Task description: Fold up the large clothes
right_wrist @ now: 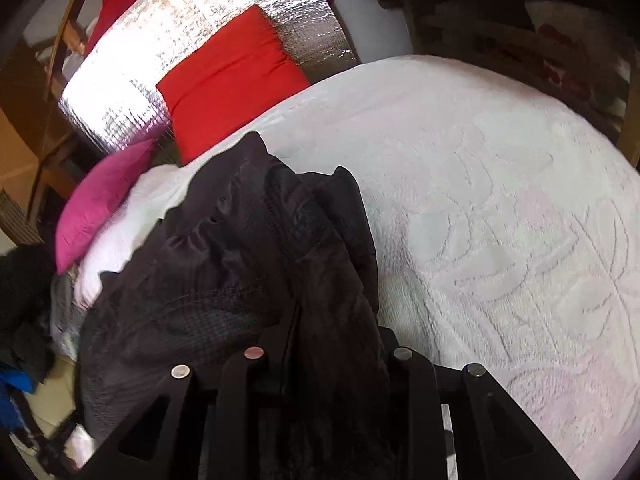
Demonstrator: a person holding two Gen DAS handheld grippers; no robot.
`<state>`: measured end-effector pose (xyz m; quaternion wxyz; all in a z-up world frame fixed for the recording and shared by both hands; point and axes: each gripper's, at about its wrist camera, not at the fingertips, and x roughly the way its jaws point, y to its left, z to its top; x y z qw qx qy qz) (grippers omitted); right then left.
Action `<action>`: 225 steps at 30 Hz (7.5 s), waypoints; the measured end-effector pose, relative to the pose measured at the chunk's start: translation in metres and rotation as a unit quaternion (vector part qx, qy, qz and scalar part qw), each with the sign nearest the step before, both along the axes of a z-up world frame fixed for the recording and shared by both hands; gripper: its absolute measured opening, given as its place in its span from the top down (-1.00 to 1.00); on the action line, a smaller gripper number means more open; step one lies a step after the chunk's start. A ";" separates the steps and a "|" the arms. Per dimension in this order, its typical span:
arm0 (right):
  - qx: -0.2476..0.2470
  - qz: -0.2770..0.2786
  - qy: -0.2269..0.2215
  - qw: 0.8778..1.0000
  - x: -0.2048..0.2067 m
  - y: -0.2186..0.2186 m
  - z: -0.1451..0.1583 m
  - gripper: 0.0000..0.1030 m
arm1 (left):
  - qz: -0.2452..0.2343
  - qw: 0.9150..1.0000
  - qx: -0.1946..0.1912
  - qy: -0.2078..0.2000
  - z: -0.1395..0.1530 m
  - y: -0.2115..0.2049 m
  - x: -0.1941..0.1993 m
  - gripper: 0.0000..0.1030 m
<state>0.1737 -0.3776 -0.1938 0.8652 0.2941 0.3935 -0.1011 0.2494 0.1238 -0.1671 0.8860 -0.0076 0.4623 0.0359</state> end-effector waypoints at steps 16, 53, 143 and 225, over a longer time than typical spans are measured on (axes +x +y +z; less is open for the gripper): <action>0.091 -0.047 -0.070 0.992 -0.067 -0.022 0.027 -0.61 | 0.020 0.978 -0.209 0.006 -0.001 0.065 -0.024 -0.48; 0.257 0.006 -0.076 0.963 -0.094 0.051 -0.002 -0.66 | 0.063 0.925 -0.366 0.081 -0.034 0.026 -0.037 -0.58; 0.189 -0.051 -0.080 0.977 -0.187 0.065 -0.014 0.18 | 0.077 0.937 -0.341 0.001 -0.032 0.039 -0.167 0.32; 0.019 0.062 0.081 0.995 0.069 -0.006 0.000 -0.79 | -0.027 0.975 -0.193 0.107 -0.015 0.006 0.099 -0.54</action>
